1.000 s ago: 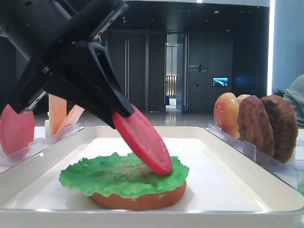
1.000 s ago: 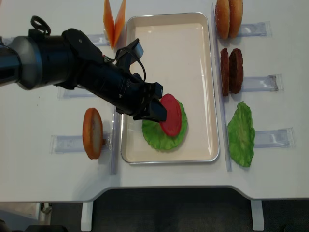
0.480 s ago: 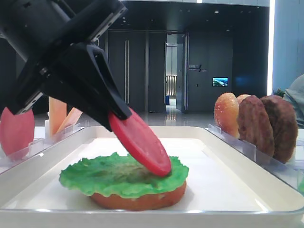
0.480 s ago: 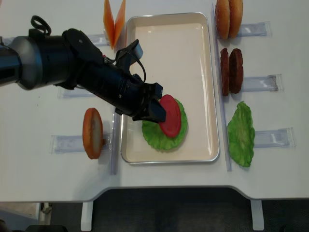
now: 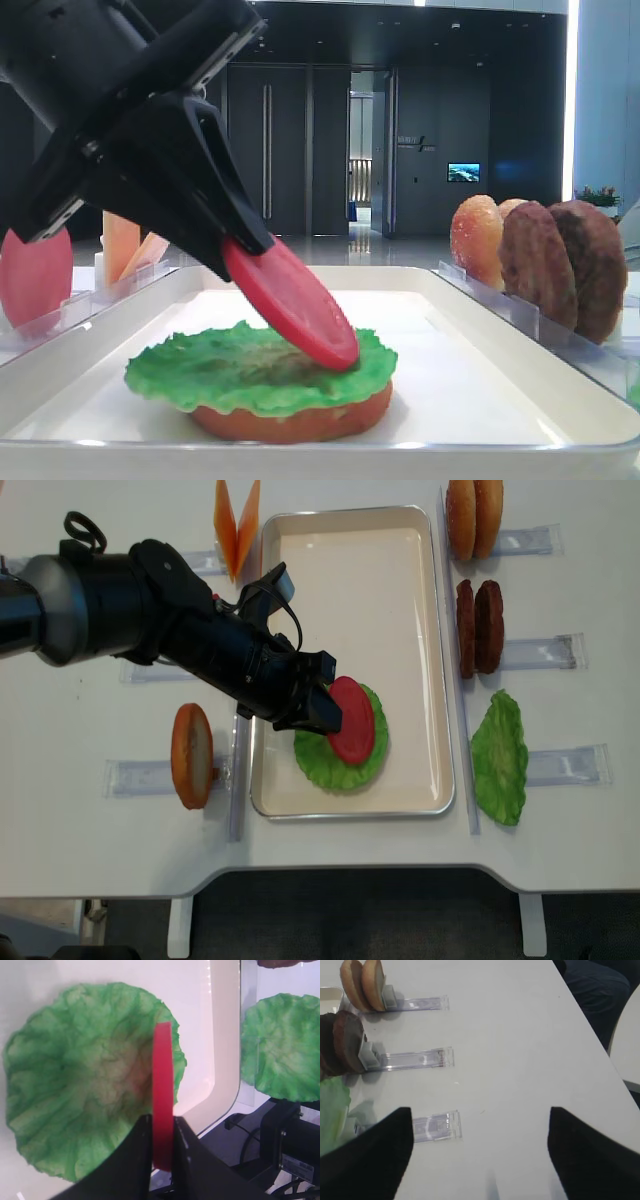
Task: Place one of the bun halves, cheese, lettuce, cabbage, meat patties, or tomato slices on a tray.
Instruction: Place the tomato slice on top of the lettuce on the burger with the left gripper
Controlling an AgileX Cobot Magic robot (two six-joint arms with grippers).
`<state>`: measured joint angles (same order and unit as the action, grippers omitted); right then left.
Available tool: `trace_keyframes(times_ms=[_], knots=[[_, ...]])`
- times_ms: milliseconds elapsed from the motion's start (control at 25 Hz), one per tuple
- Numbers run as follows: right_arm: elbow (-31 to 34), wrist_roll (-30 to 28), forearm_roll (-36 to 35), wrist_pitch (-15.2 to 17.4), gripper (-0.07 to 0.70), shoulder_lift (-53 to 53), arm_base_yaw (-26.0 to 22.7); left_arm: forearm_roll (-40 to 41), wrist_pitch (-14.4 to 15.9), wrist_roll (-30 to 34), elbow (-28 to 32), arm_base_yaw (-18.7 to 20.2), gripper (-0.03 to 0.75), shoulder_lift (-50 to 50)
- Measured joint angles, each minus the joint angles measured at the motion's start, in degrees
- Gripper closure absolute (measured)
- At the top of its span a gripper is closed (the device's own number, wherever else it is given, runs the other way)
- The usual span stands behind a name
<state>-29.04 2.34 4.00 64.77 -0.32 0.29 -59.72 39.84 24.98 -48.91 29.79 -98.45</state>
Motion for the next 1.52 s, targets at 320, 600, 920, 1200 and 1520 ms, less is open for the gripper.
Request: trace_keyframes(times_ms=[320, 600, 920, 1200, 1520], knots=[[0.0, 0.0, 0.0, 0.0, 0.095, 0.0, 0.0, 0.2, 0.0, -0.2, 0.0, 0.0, 0.501, 0.0], [0.0, 0.0, 0.0, 0.0, 0.095, 0.0, 0.0, 0.5, 0.0, -1.2, 0.0, 0.0, 0.29, 0.0], [0.0, 0.0, 0.0, 0.0, 0.095, 0.0, 0.0, 3.2, 0.0, -4.8, 0.0, 0.0, 0.161, 0.0], [0.0, 0.0, 0.0, 0.0, 0.095, 0.0, 0.0, 6.4, 0.2, -8.9, -1.2, 0.0, 0.127, 0.0], [0.0, 0.0, 0.0, 0.0, 0.095, 0.0, 0.0, 11.2, 2.8, -14.4, -3.2, 0.0, 0.125, 0.6]])
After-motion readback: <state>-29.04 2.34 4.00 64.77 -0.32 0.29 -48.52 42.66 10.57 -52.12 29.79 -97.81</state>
